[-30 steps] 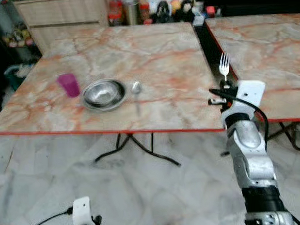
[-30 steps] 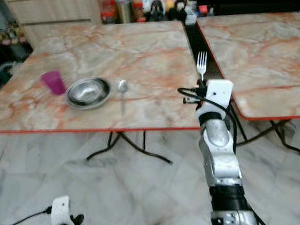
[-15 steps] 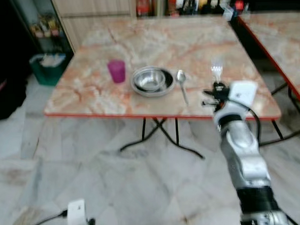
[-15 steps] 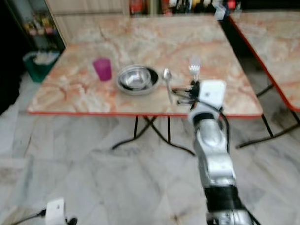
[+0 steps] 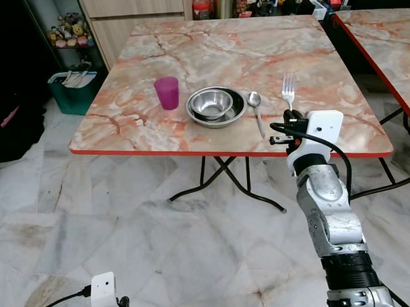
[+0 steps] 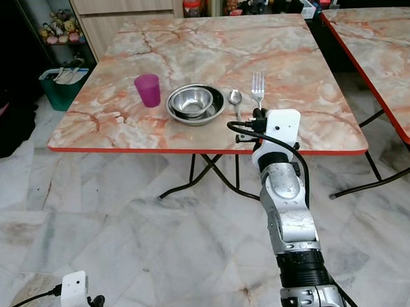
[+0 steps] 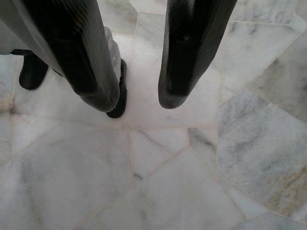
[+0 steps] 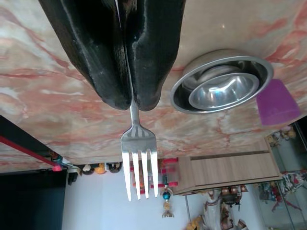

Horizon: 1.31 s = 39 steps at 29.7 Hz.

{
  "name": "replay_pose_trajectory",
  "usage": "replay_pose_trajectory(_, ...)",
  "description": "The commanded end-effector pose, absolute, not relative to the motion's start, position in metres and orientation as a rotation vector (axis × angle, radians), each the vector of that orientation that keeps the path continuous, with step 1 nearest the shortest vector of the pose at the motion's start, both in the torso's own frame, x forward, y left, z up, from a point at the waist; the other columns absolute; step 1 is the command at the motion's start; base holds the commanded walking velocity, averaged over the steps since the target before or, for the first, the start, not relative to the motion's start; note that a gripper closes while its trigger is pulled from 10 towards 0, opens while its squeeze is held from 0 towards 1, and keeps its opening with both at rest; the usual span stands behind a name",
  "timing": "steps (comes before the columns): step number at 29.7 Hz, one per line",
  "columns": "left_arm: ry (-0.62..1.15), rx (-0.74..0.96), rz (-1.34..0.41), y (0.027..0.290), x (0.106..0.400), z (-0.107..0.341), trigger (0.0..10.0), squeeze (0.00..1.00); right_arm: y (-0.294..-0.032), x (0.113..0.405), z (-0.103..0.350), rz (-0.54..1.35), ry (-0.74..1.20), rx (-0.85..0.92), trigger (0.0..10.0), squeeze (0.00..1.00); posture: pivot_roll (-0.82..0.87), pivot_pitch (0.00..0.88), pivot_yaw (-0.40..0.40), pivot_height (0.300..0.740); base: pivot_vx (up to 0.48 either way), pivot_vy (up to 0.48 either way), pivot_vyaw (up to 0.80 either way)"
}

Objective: Setting the table

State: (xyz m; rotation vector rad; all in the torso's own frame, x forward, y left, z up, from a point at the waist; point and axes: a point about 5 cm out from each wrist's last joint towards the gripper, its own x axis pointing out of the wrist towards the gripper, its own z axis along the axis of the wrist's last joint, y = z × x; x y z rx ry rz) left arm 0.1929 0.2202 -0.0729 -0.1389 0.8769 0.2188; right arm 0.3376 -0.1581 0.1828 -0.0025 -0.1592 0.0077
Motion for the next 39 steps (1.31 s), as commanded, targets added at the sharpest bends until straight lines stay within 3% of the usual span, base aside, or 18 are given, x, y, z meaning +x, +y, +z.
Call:
replay_pose_trajectory(1, 0.907, -0.133, 0.220, 0.2218, 0.1853, -0.0768, 10.0, 0.00, -0.1586, 0.3383, 0.1832, 0.010, -0.153, -0.003, 10.0, 0.00, -0.02, 0.119, 0.041, 0.740, 0.285, 0.000, 0.00)
replay_pose_trajectory(39, 0.923, -0.131, 0.220, 0.2218, 0.1815, -0.0789, 10.0, 0.00, -0.1665, 0.3382, 0.1836, -0.014, -0.155, -0.014, 10.0, 0.00, -0.03, 0.122, 0.041, 0.740, 0.343, 0.000, 0.00)
